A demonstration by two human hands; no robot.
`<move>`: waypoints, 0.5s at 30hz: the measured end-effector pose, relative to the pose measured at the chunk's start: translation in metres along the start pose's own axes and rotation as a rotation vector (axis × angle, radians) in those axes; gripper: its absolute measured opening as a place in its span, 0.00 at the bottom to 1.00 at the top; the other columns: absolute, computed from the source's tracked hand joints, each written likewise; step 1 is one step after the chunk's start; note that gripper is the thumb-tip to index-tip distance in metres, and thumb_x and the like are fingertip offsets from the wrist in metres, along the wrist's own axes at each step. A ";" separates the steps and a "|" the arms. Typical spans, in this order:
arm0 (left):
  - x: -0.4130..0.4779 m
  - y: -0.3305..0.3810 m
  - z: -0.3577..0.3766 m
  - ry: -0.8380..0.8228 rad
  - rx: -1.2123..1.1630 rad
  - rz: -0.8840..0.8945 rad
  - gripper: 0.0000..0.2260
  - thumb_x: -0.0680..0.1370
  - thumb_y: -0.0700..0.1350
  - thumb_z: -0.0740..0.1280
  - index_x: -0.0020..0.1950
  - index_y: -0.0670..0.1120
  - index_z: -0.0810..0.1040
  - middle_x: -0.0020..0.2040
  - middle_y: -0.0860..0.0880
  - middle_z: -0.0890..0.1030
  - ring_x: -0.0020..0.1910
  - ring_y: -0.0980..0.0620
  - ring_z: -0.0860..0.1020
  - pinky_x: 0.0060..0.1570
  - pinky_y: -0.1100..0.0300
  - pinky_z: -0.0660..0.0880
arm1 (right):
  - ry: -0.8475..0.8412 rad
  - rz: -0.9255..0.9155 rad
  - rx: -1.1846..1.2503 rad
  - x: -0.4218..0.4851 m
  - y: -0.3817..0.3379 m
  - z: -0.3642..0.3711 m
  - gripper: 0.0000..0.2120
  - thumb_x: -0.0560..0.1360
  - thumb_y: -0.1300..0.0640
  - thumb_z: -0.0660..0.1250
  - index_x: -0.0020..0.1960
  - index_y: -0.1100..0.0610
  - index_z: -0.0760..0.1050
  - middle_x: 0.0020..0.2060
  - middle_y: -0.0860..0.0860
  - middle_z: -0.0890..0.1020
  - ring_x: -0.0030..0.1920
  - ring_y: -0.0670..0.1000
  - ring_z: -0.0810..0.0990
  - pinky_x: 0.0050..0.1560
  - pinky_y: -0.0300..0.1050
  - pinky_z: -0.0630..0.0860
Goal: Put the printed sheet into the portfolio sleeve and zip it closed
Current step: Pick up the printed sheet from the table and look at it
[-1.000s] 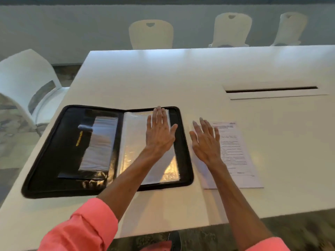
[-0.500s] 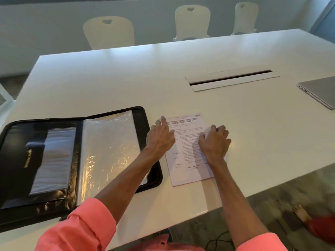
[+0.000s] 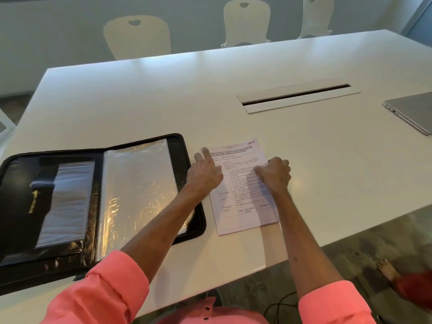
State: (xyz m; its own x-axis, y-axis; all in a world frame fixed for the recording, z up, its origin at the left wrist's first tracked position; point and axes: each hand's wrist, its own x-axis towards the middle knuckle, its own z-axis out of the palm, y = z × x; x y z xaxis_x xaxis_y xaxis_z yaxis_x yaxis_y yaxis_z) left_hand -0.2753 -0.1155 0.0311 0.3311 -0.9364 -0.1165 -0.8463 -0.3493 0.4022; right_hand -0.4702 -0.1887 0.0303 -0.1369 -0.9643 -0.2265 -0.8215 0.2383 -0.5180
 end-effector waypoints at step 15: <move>0.009 -0.020 -0.002 -0.018 -0.123 -0.033 0.33 0.86 0.55 0.66 0.86 0.44 0.56 0.76 0.40 0.70 0.65 0.39 0.81 0.55 0.47 0.82 | -0.064 -0.025 0.435 0.002 0.008 -0.009 0.12 0.77 0.60 0.72 0.59 0.63 0.79 0.53 0.56 0.87 0.54 0.61 0.87 0.62 0.62 0.85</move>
State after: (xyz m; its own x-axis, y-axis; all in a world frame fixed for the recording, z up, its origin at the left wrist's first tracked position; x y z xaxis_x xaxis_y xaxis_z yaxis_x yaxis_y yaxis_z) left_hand -0.2550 -0.1167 0.0236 0.3492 -0.9254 -0.1470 -0.7773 -0.3737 0.5061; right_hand -0.4816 -0.1901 0.0327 -0.0739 -0.9646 -0.2532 -0.5130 0.2545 -0.8198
